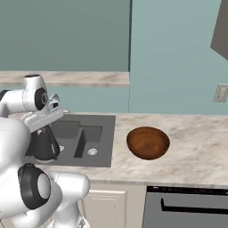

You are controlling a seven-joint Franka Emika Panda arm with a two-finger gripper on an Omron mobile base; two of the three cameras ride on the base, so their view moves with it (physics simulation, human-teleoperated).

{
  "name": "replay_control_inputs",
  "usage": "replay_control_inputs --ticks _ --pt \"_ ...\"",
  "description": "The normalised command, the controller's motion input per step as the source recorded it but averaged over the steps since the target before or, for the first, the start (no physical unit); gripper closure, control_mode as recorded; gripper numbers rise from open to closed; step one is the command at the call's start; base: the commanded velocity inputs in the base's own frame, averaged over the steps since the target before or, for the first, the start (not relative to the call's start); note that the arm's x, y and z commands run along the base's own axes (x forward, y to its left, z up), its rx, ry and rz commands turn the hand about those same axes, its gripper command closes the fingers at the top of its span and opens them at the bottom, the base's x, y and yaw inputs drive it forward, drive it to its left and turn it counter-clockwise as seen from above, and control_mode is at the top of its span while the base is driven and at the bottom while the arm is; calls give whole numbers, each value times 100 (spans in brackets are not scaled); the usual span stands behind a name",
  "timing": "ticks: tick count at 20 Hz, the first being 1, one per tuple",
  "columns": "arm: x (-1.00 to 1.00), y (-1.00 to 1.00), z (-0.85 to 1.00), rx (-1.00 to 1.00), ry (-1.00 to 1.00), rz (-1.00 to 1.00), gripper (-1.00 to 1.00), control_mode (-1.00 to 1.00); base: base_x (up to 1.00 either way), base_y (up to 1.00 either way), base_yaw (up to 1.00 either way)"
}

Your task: Place the kettle in the left basin and the bowl in the right basin of the sink.

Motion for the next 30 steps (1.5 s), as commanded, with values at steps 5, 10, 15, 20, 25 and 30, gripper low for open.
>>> replay_control_inputs --ticks 5,10,15,20,25,30 --pt "68 1 -6 -1 -2 -5 100 -100 0 0 0" --pt "75 1 -14 0 -6 -2 100 -100 0 0 0" --pt "54 16 -14 -3 -13 -3 100 -100 0 0 0" --pt "18 15 -17 -2 -9 -5 100 -100 0 0 0" --pt "15 8 -27 0 -8 -6 100 -100 0 0 0" --pt "17 18 -25 -3 -12 -5 100 -100 0 0 0"
